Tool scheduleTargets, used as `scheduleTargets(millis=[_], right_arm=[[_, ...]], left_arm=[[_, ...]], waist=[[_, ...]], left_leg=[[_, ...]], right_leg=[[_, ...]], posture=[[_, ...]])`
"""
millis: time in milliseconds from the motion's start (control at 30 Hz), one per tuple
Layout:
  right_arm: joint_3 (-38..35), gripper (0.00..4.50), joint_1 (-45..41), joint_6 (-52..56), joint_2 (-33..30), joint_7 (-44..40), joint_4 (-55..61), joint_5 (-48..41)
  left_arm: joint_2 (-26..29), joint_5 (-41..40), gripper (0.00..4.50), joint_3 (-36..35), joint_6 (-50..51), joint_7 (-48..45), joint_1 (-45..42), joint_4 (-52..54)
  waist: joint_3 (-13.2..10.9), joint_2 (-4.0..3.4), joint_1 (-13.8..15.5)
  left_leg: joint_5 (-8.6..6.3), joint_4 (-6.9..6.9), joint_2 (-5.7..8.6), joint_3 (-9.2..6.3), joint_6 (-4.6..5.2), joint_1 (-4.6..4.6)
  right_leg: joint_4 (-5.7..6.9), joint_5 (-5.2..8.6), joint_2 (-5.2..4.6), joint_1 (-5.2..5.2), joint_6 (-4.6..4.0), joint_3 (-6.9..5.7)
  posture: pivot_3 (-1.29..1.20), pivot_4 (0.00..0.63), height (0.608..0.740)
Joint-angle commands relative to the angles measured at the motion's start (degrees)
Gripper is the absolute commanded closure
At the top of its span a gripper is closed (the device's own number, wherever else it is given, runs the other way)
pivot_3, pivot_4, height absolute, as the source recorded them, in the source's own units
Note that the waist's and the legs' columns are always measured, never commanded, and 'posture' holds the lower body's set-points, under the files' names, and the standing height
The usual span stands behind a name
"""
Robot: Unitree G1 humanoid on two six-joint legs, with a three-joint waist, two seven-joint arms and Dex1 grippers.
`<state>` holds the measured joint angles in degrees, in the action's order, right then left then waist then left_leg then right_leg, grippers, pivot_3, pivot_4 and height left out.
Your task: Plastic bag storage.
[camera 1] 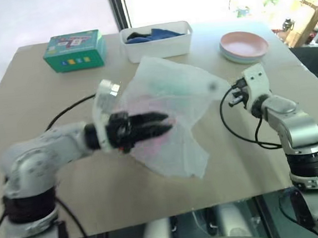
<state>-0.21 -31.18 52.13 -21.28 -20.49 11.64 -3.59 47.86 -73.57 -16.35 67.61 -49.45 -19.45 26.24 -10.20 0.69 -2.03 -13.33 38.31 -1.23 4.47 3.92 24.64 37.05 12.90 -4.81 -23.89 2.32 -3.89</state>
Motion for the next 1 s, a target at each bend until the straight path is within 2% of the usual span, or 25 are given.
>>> scheduleTargets(millis=[33,100,167,267,333,400,567,667,767,833,1000], right_arm=[[-0.44,4.50,-1.12,1.26,1.02,1.23,3.78,-0.97],[-0.16,4.50,-1.22,1.69,1.24,1.37,3.96,-1.21],[0.01,4.50,-1.20,1.96,1.16,1.37,4.09,-1.50],[0.27,4.50,-1.11,2.18,0.96,1.33,4.01,-1.70],[0.38,4.50,-1.12,2.50,0.82,1.28,4.07,-1.84],[0.56,4.50,-1.14,2.89,0.55,1.18,4.31,-1.93],[0.94,4.50,-1.57,3.84,0.30,1.33,4.84,-2.04],[1.35,4.50,-2.17,4.35,0.11,1.46,5.14,-1.88],[1.30,4.50,-3.01,4.70,-0.04,1.60,5.06,-1.90],[1.35,4.50,-3.46,4.79,-0.16,1.71,4.85,-1.82],[1.29,4.50,-4.41,5.18,-0.25,2.03,4.84,-1.88]], left_arm=[[8.17,0.45,0.47,-4.61,1.86,-9.20,10.92,2.27],[11.52,5.58,0.47,-4.13,-1.79,-13.16,17.54,4.32],[12.17,12.15,0.47,-1.73,-8.20,-14.80,21.80,6.76],[10.65,5.91,0.47,-0.16,-5.14,-13.63,20.98,7.42],[10.28,5.71,0.47,2.87,-4.33,-12.69,20.16,8.22],[6.89,7.64,0.47,6.99,-4.20,-6.96,16.91,7.45],[-1.13,5.91,0.47,13.44,2.08,6.63,7.97,3.72],[-7.50,-1.33,0.47,14.59,10.42,17.91,1.18,-4.15],[-10.46,-8.15,0.47,14.17,14.56,24.73,-1.83,-9.93],[-11.61,-9.70,0.47,14.62,15.89,28.71,-2.85,-11.77],[-14.24,-5.26,0.47,17.24,14.30,29.72,-6.08,-9.23]], waist=[[-0.02,-0.04,-0.09],[-0.03,-0.05,0.00],[-0.04,-0.08,0.36],[-0.04,-0.08,1.16],[-0.04,-0.09,1.27],[-0.05,-0.14,1.35],[-0.04,-0.12,1.38],[-0.03,-0.05,1.51],[-0.03,-0.05,1.33],[-0.03,-0.05,1.23],[-0.03,-0.04,1.47]], left_leg=[[-0.01,0.00,0.04,0.01,0.00,-0.05],[-0.11,0.02,0.02,0.03,-0.23,-0.07],[-0.11,0.02,0.03,0.00,-0.29,-0.07],[-0.11,0.01,0.04,-0.04,-0.34,0.00],[-0.10,0.00,0.03,-0.07,-0.34,0.02],[-0.08,-0.02,0.05,-0.08,-0.29,0.03],[0.05,-0.04,0.07,-0.10,-0.05,0.05],[0.06,0.02,0.05,-0.14,-0.03,0.04],[0.06,0.03,0.04,-0.14,-0.02,0.04],[0.06,0.03,0.04,-0.13,-0.02,0.03],[0.06,0.03,0.06,-0.12,-0.02,0.03]], right_leg=[[0.00,0.01,-0.01,0.04,0.00,0.01],[0.02,0.06,0.00,0.02,-0.09,0.00],[0.04,0.13,-0.05,-0.02,-0.23,-0.04],[0.04,0.13,-0.10,-0.02,-0.27,-0.05],[0.03,0.12,-0.16,-0.03,-0.28,-0.05],[0.02,0.09,-0.12,-0.02,-0.22,-0.05],[0.01,-0.01,0.05,-0.01,-0.05,-0.01],[0.04,-0.01,0.11,0.03,-0.03,-0.01],[0.07,-0.01,0.12,0.02,-0.02,0.02],[0.12,-0.01,0.12,0.00,-0.02,0.04],[0.16,-0.01,0.11,0.00,-0.03,0.03]], posture=[[0.00,0.150,0.740],[0.00,0.150,0.740],[0.00,0.150,0.740],[0.00,0.150,0.740],[0.00,0.150,0.740],[0.00,0.150,0.740],[0.00,0.150,0.740],[0.00,0.150,0.740],[0.00,0.150,0.740],[0.00,0.150,0.740],[0.00,0.150,0.740]])
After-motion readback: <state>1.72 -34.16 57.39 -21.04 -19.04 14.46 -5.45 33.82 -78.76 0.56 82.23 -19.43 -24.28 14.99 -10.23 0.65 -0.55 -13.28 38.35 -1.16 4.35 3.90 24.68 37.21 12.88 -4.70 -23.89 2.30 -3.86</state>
